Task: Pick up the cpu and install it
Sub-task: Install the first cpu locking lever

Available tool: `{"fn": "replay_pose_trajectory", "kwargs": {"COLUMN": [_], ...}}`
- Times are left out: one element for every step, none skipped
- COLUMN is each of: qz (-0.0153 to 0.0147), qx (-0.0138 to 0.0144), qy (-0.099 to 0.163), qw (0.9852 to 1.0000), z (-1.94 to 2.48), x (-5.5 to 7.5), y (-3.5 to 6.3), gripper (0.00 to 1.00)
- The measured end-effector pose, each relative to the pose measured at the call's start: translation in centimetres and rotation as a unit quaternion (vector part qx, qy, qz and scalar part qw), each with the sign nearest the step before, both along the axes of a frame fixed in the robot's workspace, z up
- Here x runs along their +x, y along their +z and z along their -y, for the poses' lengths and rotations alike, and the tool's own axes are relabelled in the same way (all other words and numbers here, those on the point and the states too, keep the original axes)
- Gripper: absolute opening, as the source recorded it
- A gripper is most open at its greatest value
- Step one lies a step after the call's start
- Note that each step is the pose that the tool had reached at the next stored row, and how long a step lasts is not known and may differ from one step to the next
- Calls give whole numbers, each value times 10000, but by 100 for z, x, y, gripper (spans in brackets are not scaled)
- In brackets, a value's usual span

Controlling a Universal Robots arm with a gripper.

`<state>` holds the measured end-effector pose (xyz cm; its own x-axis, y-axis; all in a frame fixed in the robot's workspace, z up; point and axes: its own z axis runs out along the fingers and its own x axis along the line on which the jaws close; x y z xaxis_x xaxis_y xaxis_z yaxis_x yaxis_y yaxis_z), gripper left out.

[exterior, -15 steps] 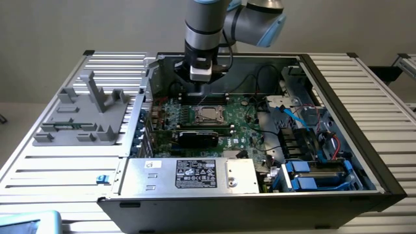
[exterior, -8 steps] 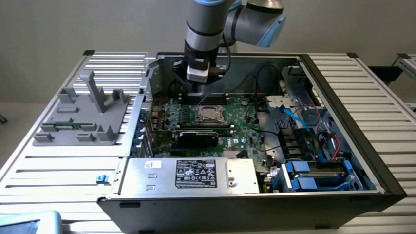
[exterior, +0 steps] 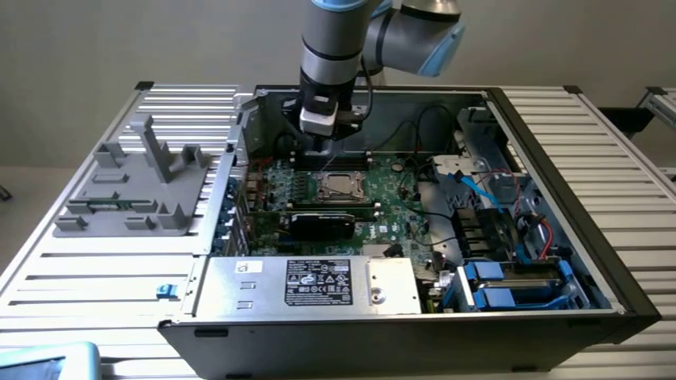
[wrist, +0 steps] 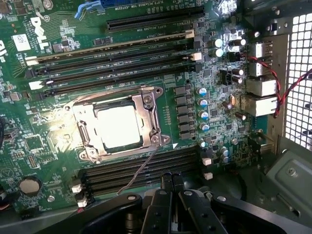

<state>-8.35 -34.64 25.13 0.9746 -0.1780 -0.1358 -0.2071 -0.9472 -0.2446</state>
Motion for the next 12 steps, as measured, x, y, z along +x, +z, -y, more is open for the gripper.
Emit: {"fn": "replay_pose_trajectory", "kwargs": {"qz": [1,0,0,0,1,0,0,0,0,0,0,1], "qx": [1,0,-1,2,9,9,9,9,9,10,9,10], "qy": [-1,-1,-2,13,69,152,241,334,429,519,609,699], "qw": [10000,10000,10000,10000,10000,9999,9997,9994,9991,9987,9981,9976], "z": [0,1,1,3,3,3,4,3,3,3,3,3], "x": [-1,-1,-4,-6,-8,-9,-10,-11,-11,-11,-11,-11], "y": [-1,-1,-1,-2,-3,-4,-4,-6,-7,-9,-10,-11], "gripper": [12,12,12,12,12,12,12,12,12,12,12,12]}}
